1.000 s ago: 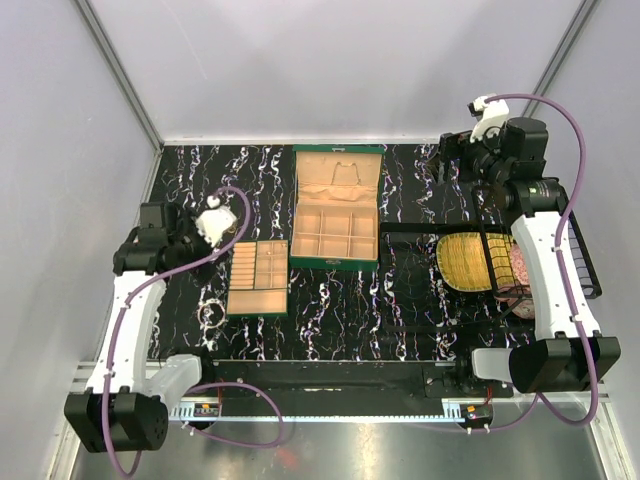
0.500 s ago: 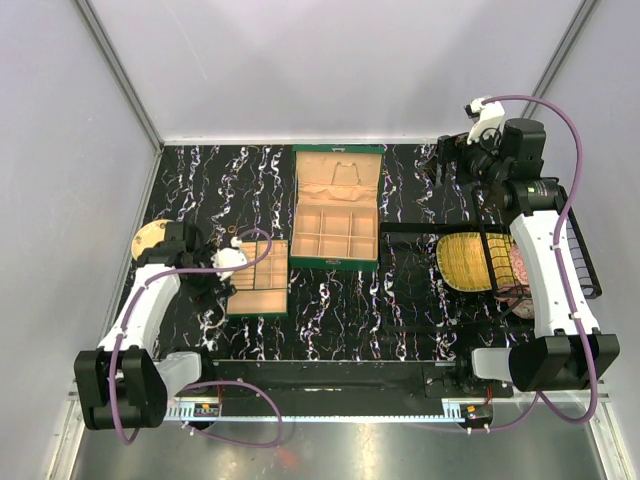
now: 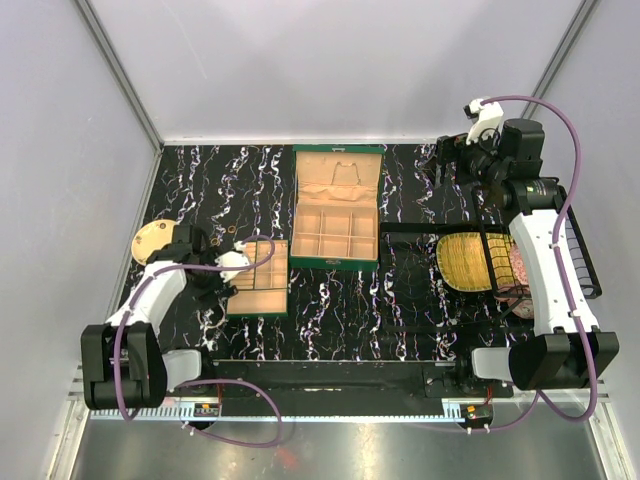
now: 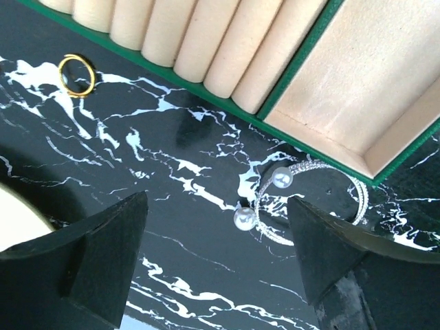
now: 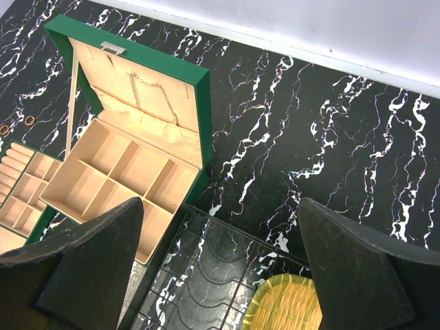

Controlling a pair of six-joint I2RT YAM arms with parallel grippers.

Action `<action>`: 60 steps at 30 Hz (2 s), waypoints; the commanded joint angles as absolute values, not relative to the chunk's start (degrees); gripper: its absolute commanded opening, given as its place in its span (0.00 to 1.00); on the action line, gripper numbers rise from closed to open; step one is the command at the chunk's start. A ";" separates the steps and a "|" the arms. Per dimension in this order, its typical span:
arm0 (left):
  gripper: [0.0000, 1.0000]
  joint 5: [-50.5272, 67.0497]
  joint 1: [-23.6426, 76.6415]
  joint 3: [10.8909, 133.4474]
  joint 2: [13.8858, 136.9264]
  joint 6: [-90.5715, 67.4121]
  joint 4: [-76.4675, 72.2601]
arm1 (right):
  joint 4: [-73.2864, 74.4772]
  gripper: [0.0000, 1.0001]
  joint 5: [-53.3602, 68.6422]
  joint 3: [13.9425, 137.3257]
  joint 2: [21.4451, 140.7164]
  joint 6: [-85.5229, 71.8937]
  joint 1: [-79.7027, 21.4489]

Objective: Organize the mixed jewelry

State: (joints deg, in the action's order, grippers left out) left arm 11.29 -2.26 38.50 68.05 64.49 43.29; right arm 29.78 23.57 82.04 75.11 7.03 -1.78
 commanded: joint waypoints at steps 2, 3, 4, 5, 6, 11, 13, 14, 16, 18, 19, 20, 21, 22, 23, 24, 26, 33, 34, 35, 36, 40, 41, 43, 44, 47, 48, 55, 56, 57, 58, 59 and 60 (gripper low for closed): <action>0.85 11.42 -2.28 36.21 70.48 65.74 38.59 | 27.69 1.00 24.43 82.18 75.76 6.50 -2.02; 0.84 11.34 -2.29 35.69 70.75 65.83 38.32 | 27.69 1.00 24.35 82.18 75.85 6.50 -2.02; 0.84 11.42 -2.20 35.51 70.93 65.92 37.97 | 27.77 1.00 24.35 82.09 75.76 6.59 -2.02; 0.84 11.34 -2.20 35.33 71.28 66.00 37.71 | 27.69 1.00 24.35 82.09 75.94 6.50 -2.02; 0.83 11.25 -2.20 34.81 71.45 66.09 37.62 | 27.69 1.00 24.26 82.18 76.02 6.59 -2.02; 0.71 10.02 -1.76 32.88 72.33 66.27 35.51 | 27.69 1.00 24.08 82.09 76.11 6.68 -2.02; 0.64 9.58 -1.76 31.99 72.68 66.36 34.63 | 27.69 1.00 24.08 82.00 76.29 6.68 -2.02; 0.58 9.58 -1.76 31.73 72.95 66.44 34.45 | 27.77 1.00 24.00 82.00 76.38 6.68 -2.02; 0.51 9.49 -1.67 31.20 73.39 66.62 34.45 | 27.60 1.00 24.08 82.00 76.64 6.68 -2.02; 0.34 9.75 -1.67 30.94 73.74 66.62 34.45 | 27.69 1.00 24.08 82.00 76.90 6.68 -1.93; 0.27 9.76 -1.67 30.85 74.26 66.62 34.54 | 27.69 1.00 24.08 82.00 76.90 6.68 -2.02; 0.20 9.76 -1.58 31.02 74.44 66.45 34.72 | 27.69 1.00 24.00 82.00 76.99 6.68 -2.02; 0.10 9.84 -1.67 31.11 74.62 66.18 34.89 | 27.69 1.00 23.91 82.00 77.08 6.68 -2.02; 0.09 9.67 -1.67 31.20 74.88 66.18 35.41 | 27.69 1.00 23.73 82.00 77.08 6.68 -1.93; 0.08 9.23 -1.67 31.38 74.88 66.09 35.68 | 27.69 1.00 23.73 82.00 77.17 6.59 -2.02; 0.08 8.88 -1.67 31.38 74.80 66.27 35.86 | 27.69 1.00 23.73 82.00 77.17 6.68 -2.02; 0.06 8.00 -1.76 31.29 74.18 66.44 36.12 | 27.69 1.00 23.64 82.09 77.26 6.68 -2.02; 0.00 7.82 -1.76 35.76 70.32 64.44 39.54 | 27.77 1.00 23.29 82.00 77.69 6.77 -2.02; 0.00 7.91 -1.76 36.82 70.14 63.81 40.86 | 27.69 1.00 23.29 82.00 77.61 6.77 -1.93; 0.00 8.08 -1.76 39.00 70.14 63.29 41.57 | 27.69 1.00 23.29 82.00 77.78 6.77 -2.02; 0.00 8.43 -1.76 40.24 70.22 62.15 42.36 | 27.69 1.00 23.29 82.09 77.78 6.77 -2.02; 0.00 11.50 -1.76 45.43 70.31 59.51 46.84 | 27.69 1.00 23.20 82.09 77.78 6.77 -2.02; 0.00 11.86 -1.76 47.53 70.14 58.46 47.37 | 27.69 1.00 23.12 82.00 77.78 6.77 -2.02; 0.00 12.74 -1.76 49.47 70.05 57.48 48.60 | 27.69 1.00 23.12 82.00 77.70 6.85 -2.02; 0.00 13.09 -1.84 51.40 70.05 56.44 48.78 | 27.69 1.00 23.03 82.00 77.70 6.77 -1.93; 0.00 15.37 -1.58 56.40 70.31 52.41 48.96 | 27.69 1.00 23.03 82.00 77.96 6.68 -1.93; 0.00 16.08 -1.32 57.82 71.18 50.99 48.96 | 27.69 1.00 23.03 82.00 78.05 6.77 -2.02; 0.00 15.74 7.97 70.03 77.34 38.60 47.29 | 27.60 1.00 21.80 82.09 78.57 6.68 -2.02; 0.00 15.38 9.30 71.01 79.00 36.32 46.33 | 27.60 1.00 21.54 82.09 78.75 6.68 -1.93; 0.00 14.86 10.71 72.06 79.88 35.25 45.71 | 27.68 1.00 21.10 82.18 78.84 6.68 -2.02; 0.00 13.46 13.51 74.16 80.85 34.03 45.09 | 27.69 1.00 21.09 82.09 78.92 6.68 -2.02; 0.00 12.84 14.84 75.22 83.03 32.27 43.96 | 27.60 1.00 20.92 82.09 79.10 6.68 -2.02; 0.00 12.14 16.25 76.45 84.27 31.39 43.51 | 27.51 1.00 20.74 82.09 79.36 6.68 -2.02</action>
State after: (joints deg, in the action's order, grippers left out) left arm 13.67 11.18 70.76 80.01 39.62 47.51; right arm 29.69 22.37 81.82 78.83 7.03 -1.78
